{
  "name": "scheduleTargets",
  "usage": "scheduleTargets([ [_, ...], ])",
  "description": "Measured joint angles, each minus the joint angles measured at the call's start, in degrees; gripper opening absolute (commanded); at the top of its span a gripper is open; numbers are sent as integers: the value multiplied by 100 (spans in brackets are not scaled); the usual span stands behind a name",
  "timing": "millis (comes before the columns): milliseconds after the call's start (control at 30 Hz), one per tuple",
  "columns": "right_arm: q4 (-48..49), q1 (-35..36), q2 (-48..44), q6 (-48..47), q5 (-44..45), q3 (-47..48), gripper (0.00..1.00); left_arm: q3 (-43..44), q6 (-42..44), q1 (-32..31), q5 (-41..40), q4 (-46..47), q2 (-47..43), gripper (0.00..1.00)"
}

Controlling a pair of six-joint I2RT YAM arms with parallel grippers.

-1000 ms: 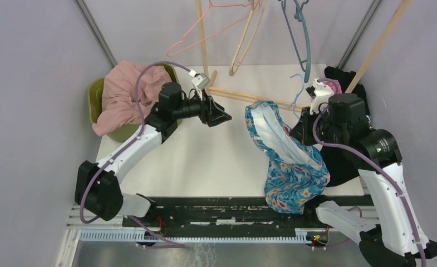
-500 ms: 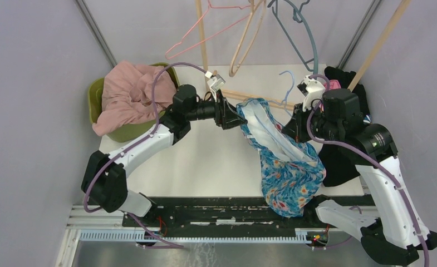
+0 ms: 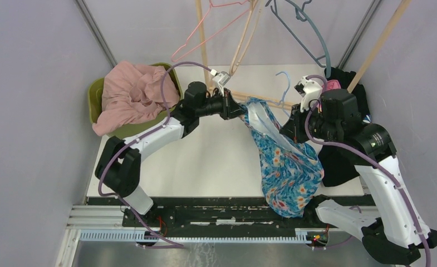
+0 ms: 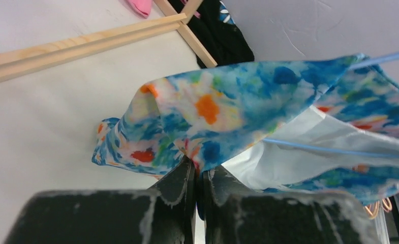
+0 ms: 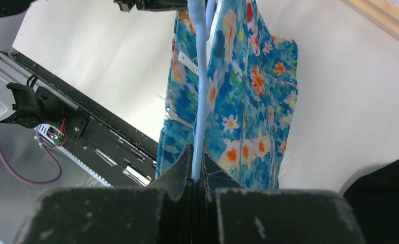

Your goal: Remove the skirt from the hanger

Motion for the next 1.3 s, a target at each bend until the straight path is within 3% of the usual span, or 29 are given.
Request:
scheduleTargets([
  [200,46,2,-149,-37,28,-354,1,1001,479,146,-339,-1150,0,12],
  [433,507,22,-160,-208,66,-780,1,2306,935,680,-59,-2225,22,13],
  [667,573,33,-157,-356,59,-798,1,2498,1123,1012,693,-2367,697,12],
  [933,-81,31,-157,-525,184,-675,0,2728,1344,1038,1513,-2658,1849,12],
  [1300,-380,33,-229,-833,765,490,1,2568,1480,1508,1742,-2667,1965,11],
])
